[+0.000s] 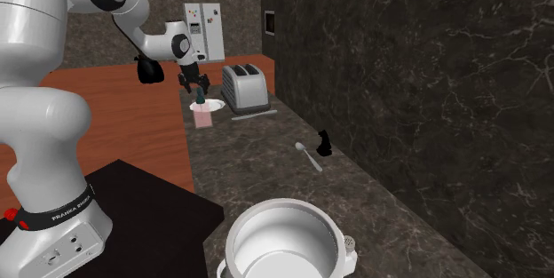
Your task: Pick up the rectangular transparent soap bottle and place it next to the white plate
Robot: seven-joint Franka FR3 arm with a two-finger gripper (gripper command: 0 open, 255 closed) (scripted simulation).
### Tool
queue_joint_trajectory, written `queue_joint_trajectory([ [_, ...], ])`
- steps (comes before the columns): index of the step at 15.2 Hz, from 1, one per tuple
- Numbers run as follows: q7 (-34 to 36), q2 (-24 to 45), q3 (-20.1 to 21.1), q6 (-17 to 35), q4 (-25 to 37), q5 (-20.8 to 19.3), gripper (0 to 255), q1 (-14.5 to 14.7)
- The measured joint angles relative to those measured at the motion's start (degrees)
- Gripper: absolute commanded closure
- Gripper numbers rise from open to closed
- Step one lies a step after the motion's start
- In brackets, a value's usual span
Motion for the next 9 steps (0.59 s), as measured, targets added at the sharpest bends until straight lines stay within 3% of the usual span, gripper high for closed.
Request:
queue_joint_trajectory([
  [9, 0.3, -5.7, -0.3, -4.3, -1.3, -0.4, 0, 0.6],
])
